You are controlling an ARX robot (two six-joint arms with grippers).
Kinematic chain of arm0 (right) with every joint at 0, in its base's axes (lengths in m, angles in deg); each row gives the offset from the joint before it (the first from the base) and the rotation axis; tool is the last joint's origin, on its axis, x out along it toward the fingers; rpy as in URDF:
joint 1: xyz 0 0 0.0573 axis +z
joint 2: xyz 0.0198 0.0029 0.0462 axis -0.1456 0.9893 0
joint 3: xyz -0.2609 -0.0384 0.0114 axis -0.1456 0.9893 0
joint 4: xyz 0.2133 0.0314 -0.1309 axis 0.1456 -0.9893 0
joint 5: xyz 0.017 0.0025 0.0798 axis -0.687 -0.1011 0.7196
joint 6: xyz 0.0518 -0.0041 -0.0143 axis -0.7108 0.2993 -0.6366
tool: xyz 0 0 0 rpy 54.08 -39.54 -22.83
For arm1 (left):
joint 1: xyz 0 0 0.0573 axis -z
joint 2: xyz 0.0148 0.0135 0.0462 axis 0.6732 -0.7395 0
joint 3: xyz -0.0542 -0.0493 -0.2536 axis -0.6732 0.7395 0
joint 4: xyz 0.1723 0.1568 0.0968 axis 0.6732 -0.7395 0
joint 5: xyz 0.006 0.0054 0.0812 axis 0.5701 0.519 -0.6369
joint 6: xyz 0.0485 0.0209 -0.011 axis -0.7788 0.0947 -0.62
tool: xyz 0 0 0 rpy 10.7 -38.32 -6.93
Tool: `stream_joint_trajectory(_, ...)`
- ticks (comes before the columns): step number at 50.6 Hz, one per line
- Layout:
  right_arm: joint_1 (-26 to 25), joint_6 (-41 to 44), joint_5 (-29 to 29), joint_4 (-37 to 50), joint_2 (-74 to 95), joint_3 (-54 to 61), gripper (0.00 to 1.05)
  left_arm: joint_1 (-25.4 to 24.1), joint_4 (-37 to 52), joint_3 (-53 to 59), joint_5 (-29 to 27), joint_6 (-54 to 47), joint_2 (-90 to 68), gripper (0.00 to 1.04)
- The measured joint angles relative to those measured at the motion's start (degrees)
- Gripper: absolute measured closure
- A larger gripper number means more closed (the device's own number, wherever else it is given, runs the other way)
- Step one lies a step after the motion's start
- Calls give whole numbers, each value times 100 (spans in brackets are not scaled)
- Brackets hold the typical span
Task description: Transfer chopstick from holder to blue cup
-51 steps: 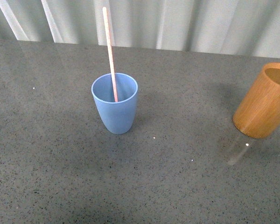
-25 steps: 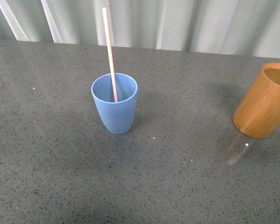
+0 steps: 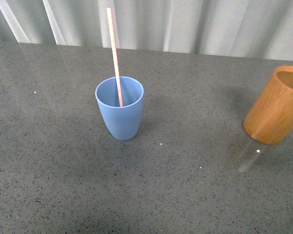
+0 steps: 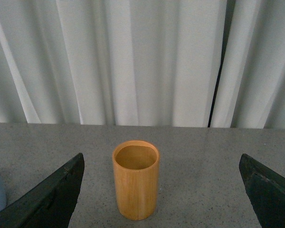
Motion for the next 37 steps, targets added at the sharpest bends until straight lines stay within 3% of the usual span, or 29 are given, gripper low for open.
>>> stream_joint_trajectory(37, 0, -2, 0, 0, 0, 0, 10, 2, 0, 0, -2, 0, 0, 7)
